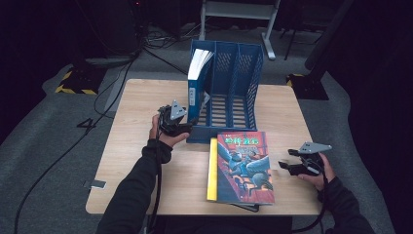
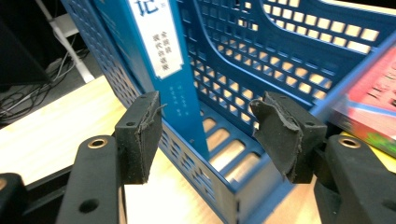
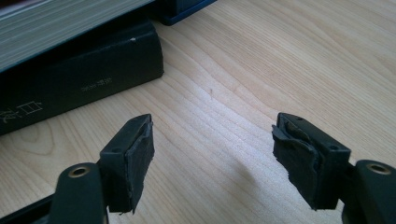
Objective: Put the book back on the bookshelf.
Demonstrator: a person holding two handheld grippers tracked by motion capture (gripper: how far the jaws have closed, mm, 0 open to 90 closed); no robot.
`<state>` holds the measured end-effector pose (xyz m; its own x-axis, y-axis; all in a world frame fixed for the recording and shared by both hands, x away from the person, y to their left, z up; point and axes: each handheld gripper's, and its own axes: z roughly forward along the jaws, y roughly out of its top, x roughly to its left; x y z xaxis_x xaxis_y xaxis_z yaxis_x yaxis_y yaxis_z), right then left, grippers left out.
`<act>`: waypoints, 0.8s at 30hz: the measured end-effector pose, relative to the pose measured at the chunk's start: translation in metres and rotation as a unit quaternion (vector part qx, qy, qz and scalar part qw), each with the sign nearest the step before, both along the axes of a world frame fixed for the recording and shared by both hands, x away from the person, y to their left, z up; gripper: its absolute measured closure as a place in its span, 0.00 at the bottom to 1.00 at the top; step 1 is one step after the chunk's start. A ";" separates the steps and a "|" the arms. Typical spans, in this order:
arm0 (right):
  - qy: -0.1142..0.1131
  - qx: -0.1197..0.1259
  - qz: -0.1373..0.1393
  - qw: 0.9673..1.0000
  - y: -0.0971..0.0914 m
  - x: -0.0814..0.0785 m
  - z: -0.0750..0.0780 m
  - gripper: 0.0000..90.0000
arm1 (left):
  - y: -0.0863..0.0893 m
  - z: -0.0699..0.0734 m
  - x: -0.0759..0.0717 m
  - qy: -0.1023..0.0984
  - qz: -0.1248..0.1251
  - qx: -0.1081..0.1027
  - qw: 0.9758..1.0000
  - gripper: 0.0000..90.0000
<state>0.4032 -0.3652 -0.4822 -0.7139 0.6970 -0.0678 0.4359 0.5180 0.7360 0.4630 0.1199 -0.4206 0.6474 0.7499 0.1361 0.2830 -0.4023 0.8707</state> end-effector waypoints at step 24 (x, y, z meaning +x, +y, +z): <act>-0.003 0.029 0.001 1.000 0.005 -0.010 0.017 0.29 | -0.001 -0.020 -0.057 0.027 -0.113 0.068 0.991 0.40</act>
<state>0.3936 -0.3601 -0.4653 -0.7143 0.6990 -0.0324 0.4306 0.4756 0.7670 0.4060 0.1188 -0.4406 0.8057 0.5618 0.1878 0.2161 -0.5739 0.7899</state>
